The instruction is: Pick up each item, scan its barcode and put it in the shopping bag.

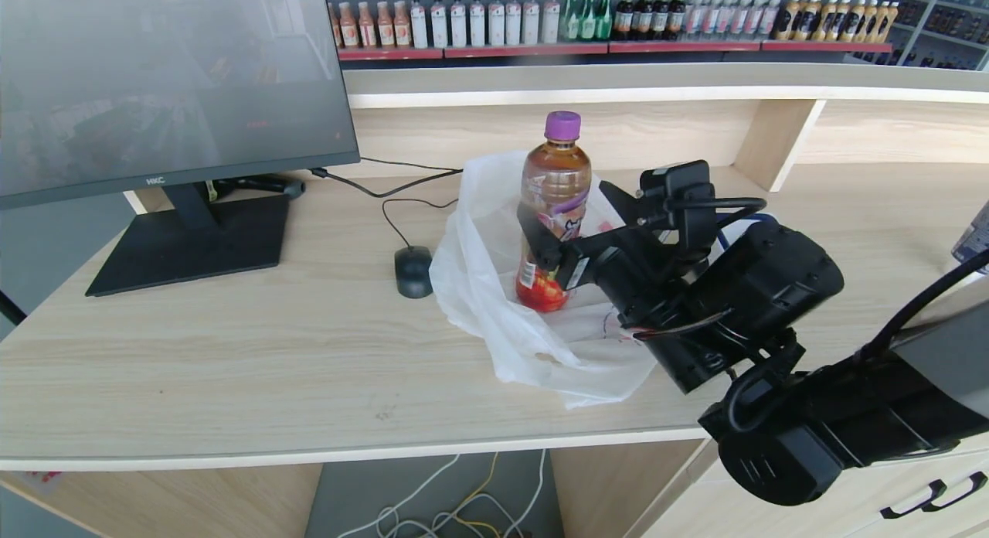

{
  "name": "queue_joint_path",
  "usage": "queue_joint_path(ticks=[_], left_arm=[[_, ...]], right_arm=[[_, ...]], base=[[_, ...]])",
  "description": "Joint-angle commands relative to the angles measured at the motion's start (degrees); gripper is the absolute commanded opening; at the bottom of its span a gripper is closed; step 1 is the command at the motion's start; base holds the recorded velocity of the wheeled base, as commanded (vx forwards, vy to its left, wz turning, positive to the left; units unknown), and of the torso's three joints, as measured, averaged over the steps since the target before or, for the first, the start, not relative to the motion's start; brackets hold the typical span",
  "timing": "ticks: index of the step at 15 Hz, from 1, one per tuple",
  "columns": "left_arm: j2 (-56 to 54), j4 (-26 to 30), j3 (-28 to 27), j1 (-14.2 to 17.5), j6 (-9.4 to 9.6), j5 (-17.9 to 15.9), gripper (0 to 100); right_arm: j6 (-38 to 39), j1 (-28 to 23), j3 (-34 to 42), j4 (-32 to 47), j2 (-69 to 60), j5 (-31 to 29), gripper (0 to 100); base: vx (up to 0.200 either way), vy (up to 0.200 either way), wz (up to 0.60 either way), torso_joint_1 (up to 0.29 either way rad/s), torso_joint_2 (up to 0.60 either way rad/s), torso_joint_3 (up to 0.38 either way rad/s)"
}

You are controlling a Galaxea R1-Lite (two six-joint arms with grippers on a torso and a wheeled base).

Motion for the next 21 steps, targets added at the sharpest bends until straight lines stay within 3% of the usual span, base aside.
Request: queue_joint_path(ticks=[1, 10, 21], left_arm=[[0.0, 0.0, 0.0, 0.0, -0.01, 0.0, 100], [0.1, 0.0, 0.0, 0.0, -0.01, 0.0, 100], [0.0, 0.0, 0.0, 0.0, 0.17, 0.0, 100]], right_arm=[[-0.1, 0.3, 2.2, -0.2, -4.0, 0.0, 100], [-0.1, 0.3, 11.3, -0.3, -15.6, 0.4, 100], [-0.1, 0.2, 13.2, -1.1, -19.3, 0.4, 100]], base=[[0.000, 0.000, 0.00, 0.000, 0.00, 0.000], [0.000, 0.000, 0.00, 0.000, 0.00, 0.000], [0.000, 0.000, 0.00, 0.000, 0.00, 0.000]])
